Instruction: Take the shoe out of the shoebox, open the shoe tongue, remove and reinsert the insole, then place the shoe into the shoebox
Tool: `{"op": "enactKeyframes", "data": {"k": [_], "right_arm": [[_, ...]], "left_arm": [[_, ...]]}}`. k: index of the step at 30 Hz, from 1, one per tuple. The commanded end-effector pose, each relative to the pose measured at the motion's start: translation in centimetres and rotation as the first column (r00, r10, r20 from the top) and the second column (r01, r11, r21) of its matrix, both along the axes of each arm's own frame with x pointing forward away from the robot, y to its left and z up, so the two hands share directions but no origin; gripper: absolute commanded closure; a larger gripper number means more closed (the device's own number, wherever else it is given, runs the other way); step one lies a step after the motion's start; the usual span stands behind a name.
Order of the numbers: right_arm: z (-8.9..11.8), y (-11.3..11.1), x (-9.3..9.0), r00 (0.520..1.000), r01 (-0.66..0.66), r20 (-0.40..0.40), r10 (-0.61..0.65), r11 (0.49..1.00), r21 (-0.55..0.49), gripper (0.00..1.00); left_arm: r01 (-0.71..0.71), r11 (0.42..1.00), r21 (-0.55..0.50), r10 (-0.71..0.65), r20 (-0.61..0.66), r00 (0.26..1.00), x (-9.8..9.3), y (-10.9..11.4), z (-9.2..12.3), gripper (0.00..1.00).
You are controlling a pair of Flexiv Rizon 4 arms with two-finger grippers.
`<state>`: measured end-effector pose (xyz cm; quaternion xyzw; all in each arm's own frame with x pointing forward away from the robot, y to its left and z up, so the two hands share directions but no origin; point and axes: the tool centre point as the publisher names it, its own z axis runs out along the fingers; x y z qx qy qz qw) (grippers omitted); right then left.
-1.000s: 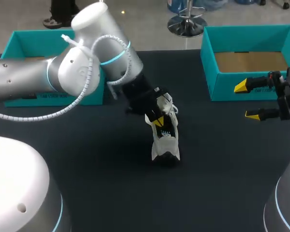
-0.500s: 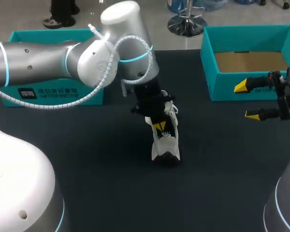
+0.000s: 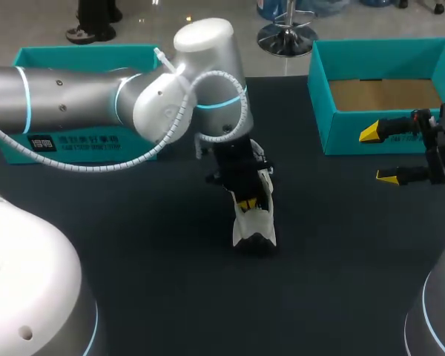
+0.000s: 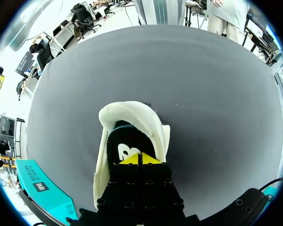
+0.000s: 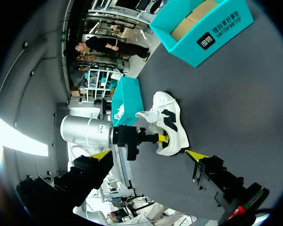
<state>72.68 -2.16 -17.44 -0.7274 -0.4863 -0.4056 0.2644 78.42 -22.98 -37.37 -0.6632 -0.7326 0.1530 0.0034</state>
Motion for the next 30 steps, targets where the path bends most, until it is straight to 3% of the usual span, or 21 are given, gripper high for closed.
{"op": "enactKeyframes", "data": {"k": [1, 9, 18, 30], "right_arm": [[0.0, 0.1, -0.1, 1.000, 0.003, -0.001, -0.003, 1.000, -0.003, 0.00], [0.0, 0.1, -0.1, 1.000, 0.003, -0.001, -0.003, 1.000, -0.003, 0.00], [0.0, 0.1, -0.1, 1.000, 0.003, -0.001, -0.003, 1.000, -0.003, 0.00], [0.0, 0.1, -0.1, 1.000, 0.003, -0.001, -0.003, 1.000, -0.003, 0.00]], "left_arm": [[-0.004, 1.000, 0.007, 0.004, 0.012, 1.000, -0.1, -0.6, -0.7, 1.00], [-0.015, 0.998, -0.063, 0.018, 0.039, 0.999, -0.6, -0.6, 1.5, 1.00], [0.018, 0.999, -0.044, -0.017, 0.022, 1.000, -1.3, -2.0, -0.7, 1.00], [0.000, 0.999, 0.050, -0.003, 0.065, 0.998, -0.8, -1.5, -2.8, 1.00]]}}
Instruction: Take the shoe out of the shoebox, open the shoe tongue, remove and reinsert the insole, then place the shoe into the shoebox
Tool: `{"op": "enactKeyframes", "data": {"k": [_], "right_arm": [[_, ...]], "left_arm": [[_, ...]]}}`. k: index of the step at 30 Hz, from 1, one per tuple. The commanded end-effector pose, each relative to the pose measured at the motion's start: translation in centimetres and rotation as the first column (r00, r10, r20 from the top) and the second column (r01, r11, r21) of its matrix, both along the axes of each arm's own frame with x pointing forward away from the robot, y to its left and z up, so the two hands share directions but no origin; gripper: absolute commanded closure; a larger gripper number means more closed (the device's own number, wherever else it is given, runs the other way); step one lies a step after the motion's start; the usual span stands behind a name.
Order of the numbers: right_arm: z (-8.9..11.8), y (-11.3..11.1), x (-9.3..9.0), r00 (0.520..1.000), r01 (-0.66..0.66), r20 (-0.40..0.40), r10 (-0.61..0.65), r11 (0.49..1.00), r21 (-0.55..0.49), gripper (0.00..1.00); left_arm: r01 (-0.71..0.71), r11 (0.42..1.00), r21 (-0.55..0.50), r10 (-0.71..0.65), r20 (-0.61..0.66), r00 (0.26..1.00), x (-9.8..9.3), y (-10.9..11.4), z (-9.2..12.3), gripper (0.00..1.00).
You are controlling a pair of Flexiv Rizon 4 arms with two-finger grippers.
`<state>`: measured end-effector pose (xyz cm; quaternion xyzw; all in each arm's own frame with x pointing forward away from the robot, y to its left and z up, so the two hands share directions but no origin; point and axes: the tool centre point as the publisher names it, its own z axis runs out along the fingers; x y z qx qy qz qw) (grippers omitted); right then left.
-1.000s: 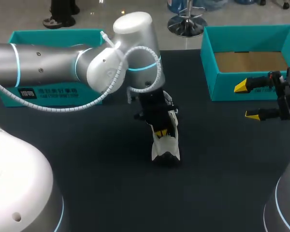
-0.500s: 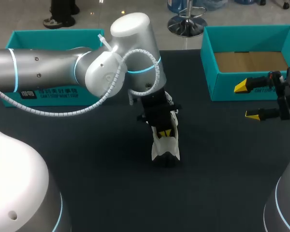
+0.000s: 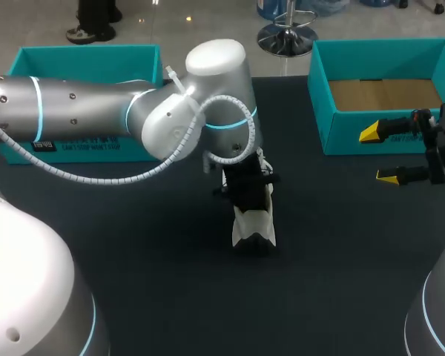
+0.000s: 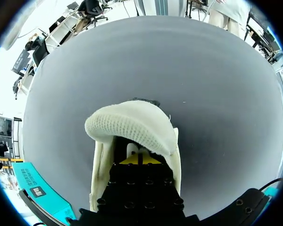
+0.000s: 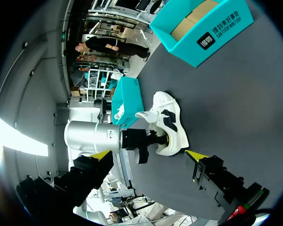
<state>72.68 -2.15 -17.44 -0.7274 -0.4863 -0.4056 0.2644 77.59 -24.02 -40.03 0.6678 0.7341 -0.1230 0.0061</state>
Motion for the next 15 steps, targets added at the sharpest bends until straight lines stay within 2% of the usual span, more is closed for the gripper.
{"op": "enactKeyframes", "data": {"k": [1, 9, 15], "right_arm": [[0.0, 0.1, -0.1, 1.000, 0.003, -0.001, -0.003, 1.000, -0.003, 0.00], [0.0, 0.1, -0.1, 1.000, 0.003, -0.001, -0.003, 1.000, -0.003, 0.00], [0.0, 0.1, -0.1, 1.000, 0.003, -0.001, -0.003, 1.000, -0.003, 0.00]], "left_arm": [[-0.002, 1.000, 0.016, 0.002, 0.014, 1.000, 0.0, -0.3, 0.1, 1.00], [-0.035, 0.998, -0.047, 0.041, 0.126, 0.991, 0.9, -0.2, 3.1, 1.00], [-0.026, 0.998, -0.065, 0.036, 0.163, 0.986, 2.0, -1.6, 2.9, 1.00]]}}
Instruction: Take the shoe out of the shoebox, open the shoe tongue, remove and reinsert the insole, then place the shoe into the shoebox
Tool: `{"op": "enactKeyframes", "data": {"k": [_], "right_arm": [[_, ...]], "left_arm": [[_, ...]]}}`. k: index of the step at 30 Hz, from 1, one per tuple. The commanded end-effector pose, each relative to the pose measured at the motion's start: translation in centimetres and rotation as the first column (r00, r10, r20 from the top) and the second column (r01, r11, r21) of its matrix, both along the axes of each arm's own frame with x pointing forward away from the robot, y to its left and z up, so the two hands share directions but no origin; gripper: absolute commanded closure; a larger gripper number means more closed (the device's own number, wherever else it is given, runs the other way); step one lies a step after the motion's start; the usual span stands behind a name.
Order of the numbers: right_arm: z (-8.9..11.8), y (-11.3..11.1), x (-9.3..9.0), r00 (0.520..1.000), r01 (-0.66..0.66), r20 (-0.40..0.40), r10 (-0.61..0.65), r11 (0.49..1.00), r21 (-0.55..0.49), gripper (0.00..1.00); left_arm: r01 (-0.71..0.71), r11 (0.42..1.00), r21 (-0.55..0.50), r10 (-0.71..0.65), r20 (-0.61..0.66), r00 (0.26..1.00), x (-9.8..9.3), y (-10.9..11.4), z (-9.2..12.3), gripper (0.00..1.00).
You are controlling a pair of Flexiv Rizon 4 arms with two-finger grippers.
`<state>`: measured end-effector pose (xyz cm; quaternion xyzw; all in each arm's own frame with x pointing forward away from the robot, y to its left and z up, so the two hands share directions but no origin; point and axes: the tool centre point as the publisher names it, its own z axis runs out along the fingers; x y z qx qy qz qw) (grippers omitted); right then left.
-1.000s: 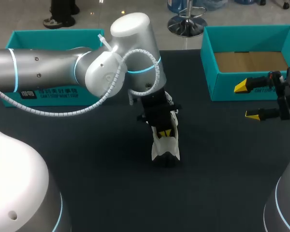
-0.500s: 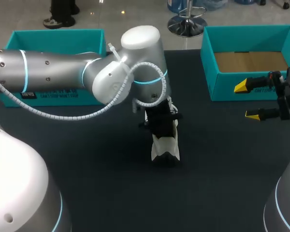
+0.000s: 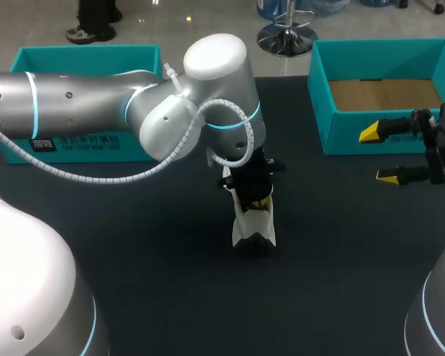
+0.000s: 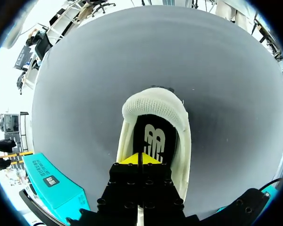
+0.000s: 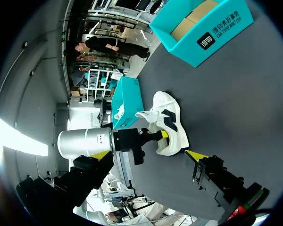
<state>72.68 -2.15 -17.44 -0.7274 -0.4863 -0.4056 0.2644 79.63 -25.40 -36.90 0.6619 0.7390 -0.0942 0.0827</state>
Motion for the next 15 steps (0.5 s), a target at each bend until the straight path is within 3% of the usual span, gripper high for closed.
{"op": "enactKeyframes", "data": {"k": [1, 15], "right_arm": [[0.0, 0.1, -0.1, 1.000, 0.003, -0.001, -0.003, 1.000, -0.003, 0.00], [0.0, 0.1, -0.1, 1.000, 0.003, -0.001, -0.003, 1.000, -0.003, 0.00]], "left_arm": [[0.006, 1.000, 0.003, -0.006, 0.023, 1.000, 0.0, -0.4, -0.5, 1.00], [0.011, 0.997, 0.078, -0.012, 0.004, 1.000, -0.8, -0.3, -3.9, 1.00]]}}
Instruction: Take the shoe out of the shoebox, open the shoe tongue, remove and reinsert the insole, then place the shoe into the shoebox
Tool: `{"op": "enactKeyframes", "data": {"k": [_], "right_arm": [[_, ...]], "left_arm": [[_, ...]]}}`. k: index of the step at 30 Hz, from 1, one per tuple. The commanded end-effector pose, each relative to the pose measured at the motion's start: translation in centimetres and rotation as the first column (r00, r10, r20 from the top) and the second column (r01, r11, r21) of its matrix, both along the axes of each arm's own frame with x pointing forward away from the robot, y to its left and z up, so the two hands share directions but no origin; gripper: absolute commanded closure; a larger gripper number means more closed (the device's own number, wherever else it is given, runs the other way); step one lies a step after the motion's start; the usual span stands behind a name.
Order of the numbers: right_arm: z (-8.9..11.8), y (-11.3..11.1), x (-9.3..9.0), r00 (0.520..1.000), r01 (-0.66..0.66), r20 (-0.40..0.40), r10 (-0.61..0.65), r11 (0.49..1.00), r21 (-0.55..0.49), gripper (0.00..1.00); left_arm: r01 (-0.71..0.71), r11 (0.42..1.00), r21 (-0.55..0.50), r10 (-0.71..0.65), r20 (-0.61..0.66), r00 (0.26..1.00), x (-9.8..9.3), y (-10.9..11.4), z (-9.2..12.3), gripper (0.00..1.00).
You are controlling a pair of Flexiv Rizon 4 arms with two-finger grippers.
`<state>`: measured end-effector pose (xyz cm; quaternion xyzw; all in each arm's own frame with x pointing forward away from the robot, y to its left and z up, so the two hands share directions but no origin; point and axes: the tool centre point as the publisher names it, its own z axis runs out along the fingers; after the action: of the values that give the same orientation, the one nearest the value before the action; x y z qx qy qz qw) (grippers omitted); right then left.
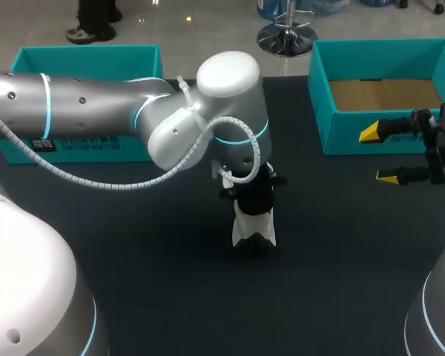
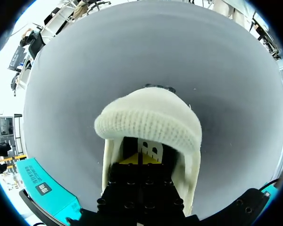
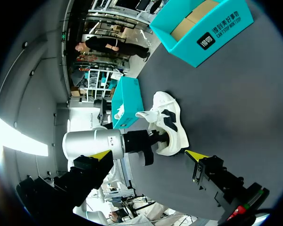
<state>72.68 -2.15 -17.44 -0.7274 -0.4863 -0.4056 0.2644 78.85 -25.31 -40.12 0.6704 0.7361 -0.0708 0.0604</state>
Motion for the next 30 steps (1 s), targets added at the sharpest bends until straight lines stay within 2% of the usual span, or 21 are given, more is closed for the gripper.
{"op": "enactKeyframes", "data": {"k": [1, 3, 11, 19, 23, 24, 25, 27, 29, 30], "right_arm": [[0.0, 0.1, -0.1, 1.000, 0.003, -0.001, -0.003, 1.000, -0.003, 0.00], [0.0, 0.1, -0.1, 1.000, 0.003, -0.001, -0.003, 1.000, -0.003, 0.00], [0.0, 0.1, -0.1, 1.000, 0.003, -0.001, -0.003, 1.000, -0.003, 0.00], [0.0, 0.1, -0.1, 1.000, 0.003, -0.001, -0.003, 1.000, -0.003, 0.00], [0.0, 0.1, -0.1, 1.000, 0.003, -0.001, -0.003, 1.000, -0.003, 0.00], [0.0, 0.1, -0.1, 1.000, 0.003, -0.001, -0.003, 1.000, -0.003, 0.00], [0.0, 0.1, -0.1, 1.000, 0.003, -0.001, -0.003, 1.000, -0.003, 0.00], [0.0, 0.1, -0.1, 1.000, 0.003, -0.001, -0.003, 1.000, -0.003, 0.00], [0.0, 0.1, -0.1, 1.000, 0.003, -0.001, -0.003, 1.000, -0.003, 0.00], [0.0, 0.1, -0.1, 1.000, 0.003, -0.001, -0.003, 1.000, -0.003, 0.00]], "left_arm": [[-0.008, 1.000, 0.023, 0.008, 0.017, 1.000, 0.0, -0.3, -0.8, 1.00], [-0.010, 1.000, 0.026, 0.009, 0.034, 0.999, 0.1, -0.1, -0.6, 1.00], [-0.031, 1.000, -0.006, 0.032, 0.148, 0.988, 1.6, 0.2, 3.0, 1.00], [-0.086, 0.996, 0.010, 0.079, 0.306, 0.949, 4.7, 0.4, 4.1, 1.00], [-0.106, 0.994, 0.005, 0.098, 0.331, 0.939, 5.6, 0.5, 4.2, 1.00], [-0.109, 0.994, 0.009, 0.100, 0.344, 0.934, 5.7, 0.5, 4.3, 0.90], [-0.111, 0.994, 0.018, 0.097, 0.355, 0.930, 5.8, 0.5, 4.2, 0.75], [-0.110, 0.994, 0.020, 0.096, 0.355, 0.930, 5.8, 0.7, 4.2, 0.73], [-0.110, 0.994, 0.025, 0.094, 0.357, 0.929, 5.8, 0.9, 4.3, 0.65], [-0.109, 0.994, 0.027, 0.093, 0.356, 0.930, 5.7, 1.0, 4.3, 0.57]]}}
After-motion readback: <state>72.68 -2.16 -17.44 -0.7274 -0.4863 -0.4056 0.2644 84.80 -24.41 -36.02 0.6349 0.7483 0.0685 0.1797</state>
